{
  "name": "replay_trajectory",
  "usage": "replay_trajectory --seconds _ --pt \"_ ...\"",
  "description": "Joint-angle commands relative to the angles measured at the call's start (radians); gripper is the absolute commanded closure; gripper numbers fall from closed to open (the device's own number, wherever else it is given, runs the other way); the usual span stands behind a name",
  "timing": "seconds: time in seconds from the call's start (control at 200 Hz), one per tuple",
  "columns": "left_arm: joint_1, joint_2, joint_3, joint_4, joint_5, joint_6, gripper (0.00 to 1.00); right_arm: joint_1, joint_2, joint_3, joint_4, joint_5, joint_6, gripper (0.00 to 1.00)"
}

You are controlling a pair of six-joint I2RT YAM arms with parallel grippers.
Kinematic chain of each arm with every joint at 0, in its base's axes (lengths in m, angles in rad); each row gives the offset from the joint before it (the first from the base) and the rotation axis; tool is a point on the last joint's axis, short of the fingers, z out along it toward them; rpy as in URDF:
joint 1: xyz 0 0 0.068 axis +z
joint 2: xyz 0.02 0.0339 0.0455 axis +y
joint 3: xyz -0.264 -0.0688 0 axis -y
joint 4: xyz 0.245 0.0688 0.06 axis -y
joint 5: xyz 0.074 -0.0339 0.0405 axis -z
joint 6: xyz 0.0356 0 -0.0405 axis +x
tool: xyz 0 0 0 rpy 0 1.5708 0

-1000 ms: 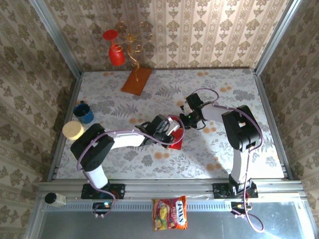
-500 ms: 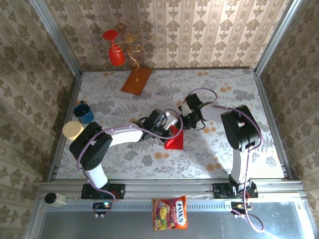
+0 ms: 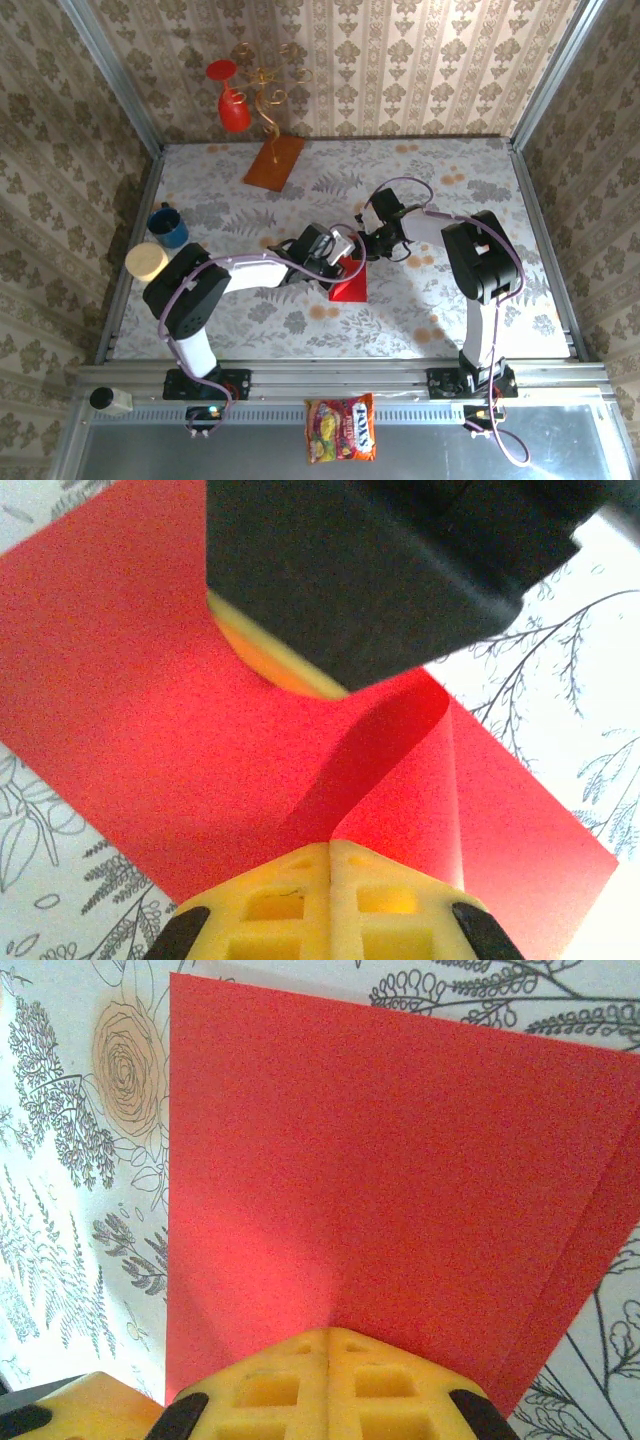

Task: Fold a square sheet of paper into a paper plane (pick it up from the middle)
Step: Fold the triangle a second time at the center of the table.

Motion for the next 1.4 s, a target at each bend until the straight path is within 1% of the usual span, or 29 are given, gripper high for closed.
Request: replay_trajectory --seconds 0.0,0.25,0.68,1.06,1.4 --pt "0.010 -0.012 -0.029 0.017 -0.016 -0.013 1.00 0.010 0.054 -0.016 -0.077 0.038 -0.014 1.00" --pt "0.014 -0.024 -0.049 0.029 -0.043 -0.017 1.00 0.010 0.054 -0.020 -0.073 0.037 -0.013 1.00" --pt "0.024 -0.014 -0.015 0.019 -0.050 -0.002 1.00 0.011 0.059 -0.020 -0.074 0.035 -0.016 1.00" --pt "0.027 -0.018 -0.014 0.032 -0.082 -0.004 1.00 0.011 0.063 -0.020 -0.077 0.034 -0.022 1.00" --pt "0.029 -0.006 0.001 0.029 -0.069 0.000 1.00 0.010 0.066 -0.018 -0.079 0.034 -0.023 1.00"
